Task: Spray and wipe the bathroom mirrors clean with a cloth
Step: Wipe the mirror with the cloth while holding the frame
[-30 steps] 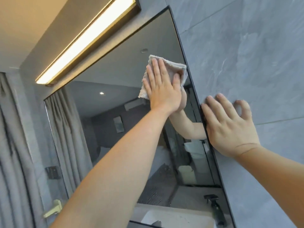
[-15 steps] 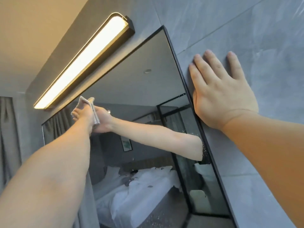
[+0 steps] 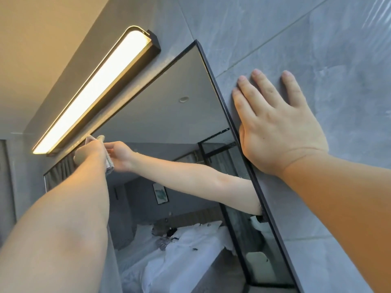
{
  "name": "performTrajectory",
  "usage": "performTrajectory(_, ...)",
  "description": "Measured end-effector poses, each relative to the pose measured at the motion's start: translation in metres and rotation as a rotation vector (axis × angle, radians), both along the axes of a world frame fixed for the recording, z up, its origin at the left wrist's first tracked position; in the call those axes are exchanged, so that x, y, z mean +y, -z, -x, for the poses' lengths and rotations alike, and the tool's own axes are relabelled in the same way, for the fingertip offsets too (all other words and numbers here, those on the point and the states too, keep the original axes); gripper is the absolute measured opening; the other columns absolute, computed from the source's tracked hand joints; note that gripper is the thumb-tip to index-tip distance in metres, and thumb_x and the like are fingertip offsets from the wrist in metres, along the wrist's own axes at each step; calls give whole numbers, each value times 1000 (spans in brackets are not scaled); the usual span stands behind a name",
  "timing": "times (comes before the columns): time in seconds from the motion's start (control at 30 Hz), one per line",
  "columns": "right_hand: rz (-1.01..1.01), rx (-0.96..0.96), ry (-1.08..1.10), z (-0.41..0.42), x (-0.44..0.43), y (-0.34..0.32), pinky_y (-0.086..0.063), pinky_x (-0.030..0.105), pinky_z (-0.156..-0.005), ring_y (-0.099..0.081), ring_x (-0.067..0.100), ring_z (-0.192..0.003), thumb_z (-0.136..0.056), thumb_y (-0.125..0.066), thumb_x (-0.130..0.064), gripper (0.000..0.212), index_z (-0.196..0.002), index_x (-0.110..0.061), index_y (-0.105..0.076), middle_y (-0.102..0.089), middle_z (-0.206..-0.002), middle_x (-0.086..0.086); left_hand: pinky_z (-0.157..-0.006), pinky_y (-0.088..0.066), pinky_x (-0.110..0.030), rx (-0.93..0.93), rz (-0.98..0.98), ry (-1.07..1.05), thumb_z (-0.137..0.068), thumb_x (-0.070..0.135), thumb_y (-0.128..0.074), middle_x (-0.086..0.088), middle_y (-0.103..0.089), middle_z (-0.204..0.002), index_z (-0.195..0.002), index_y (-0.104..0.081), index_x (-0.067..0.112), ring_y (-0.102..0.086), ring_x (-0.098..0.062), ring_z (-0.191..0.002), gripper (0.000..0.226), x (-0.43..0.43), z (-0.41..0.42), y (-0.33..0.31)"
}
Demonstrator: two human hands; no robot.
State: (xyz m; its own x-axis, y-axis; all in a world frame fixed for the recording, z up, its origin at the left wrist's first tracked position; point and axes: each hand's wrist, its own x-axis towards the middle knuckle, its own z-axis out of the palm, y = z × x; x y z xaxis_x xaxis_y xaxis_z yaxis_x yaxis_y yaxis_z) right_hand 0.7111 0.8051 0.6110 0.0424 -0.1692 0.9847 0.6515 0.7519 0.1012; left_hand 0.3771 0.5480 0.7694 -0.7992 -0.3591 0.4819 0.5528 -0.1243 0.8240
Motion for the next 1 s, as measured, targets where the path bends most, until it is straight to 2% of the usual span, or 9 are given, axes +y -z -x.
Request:
performTrajectory(0.1, 4, -4, 2, 0, 1, 1, -14, 65, -123, -29, 38, -154, -100, -32, -21, 59, -154, 1, -41, -38, -163, 18, -86, -47, -31, 12, -39, 118, -91, 51, -51, -1, -61, -134, -134, -56, 23, -56, -13, -107, 51, -3, 9, 7)
performTrajectory(0.17, 4, 6, 10, 0, 2, 0, -14, 65, -124, -29, 38, -154, -100, -32, -22, 59, -154, 0, -41, -38, -164, 17, -101, -44, -42, 0, -73, 172, -87, 56, -60, 4, -60, -126, -128, -58, 27, -56, -18, -112, 50, -8, 15, 8)
performTrajectory(0.3, 7, 10, 12, 1, -2, 1, -16, 65, -123, -30, 37, -154, -100, -35, -21, 58, -153, 0, -43, -39, -163, 17, -118, -30, -52, 6, 51, 189, -103, 47, -38, -5, -46, -155, -150, -48, 25, -44, -30, -142, 53, -9, 21, -4)
performTrajectory(0.47, 14, 12, 30, -1, -3, 1, -16, 65, -123, -31, 37, -154, -99, -36, -20, 58, -153, -1, -44, -40, -163, 15, -117, -35, -43, 48, 92, 143, -106, 44, -34, -6, -49, -151, -152, -42, 17, -48, -27, -139, 54, -11, 9, -10)
performTrajectory(0.57, 14, 6, 16, 0, -4, -1, -16, 65, -123, -31, 37, -153, -99, -34, -20, 58, -153, -1, -43, -40, -163, 15, -119, -35, -52, 98, 219, 50, -103, 48, -26, -8, -41, -159, -157, -31, 23, -42, -33, -144, 60, -14, 32, -5)
performTrajectory(0.63, 17, 6, 22, 0, -3, 0, -16, 65, -123, -31, 37, -153, -99, -35, -20, 58, -153, -1, -43, -40, -163, 15, -119, -34, -56, 163, 209, 22, -100, 56, -21, -5, -37, -162, -157, -28, 33, -37, -33, -148, 62, -13, 55, -1)
performTrajectory(0.77, 24, -1, 15, 0, -5, 0, -16, 65, -123, -30, 37, -154, -99, -35, -20, 58, -153, -1, -43, -39, -163, 15, -124, -22, -55, 273, 288, 56, -110, 31, -25, -12, -26, -166, -161, -25, 13, -22, -33, -154, 54, 20, -29, 28)
performTrajectory(0.9, 37, -3, 9, -3, -6, 0, -17, 66, -122, -32, 38, -153, -97, -38, -20, 58, -151, 0, -45, -40, -162, 16, -123, -20, -59, 363, 340, 47, -97, 67, -24, 0, -25, -167, -160, -19, 44, -23, -30, -154, 67, 51, -82, 37)
performTrajectory(1.0, 45, -17, 7, -3, -9, 1, -16, 65, -122, -31, 38, -153, -97, -38, -19, 58, -151, 0, -45, -40, -162, 16, -128, -7, -54, 559, 530, 101, -105, 53, -22, 5, -12, -171, -162, -14, 37, -5, -22, -158, 60, 75, -127, 35)
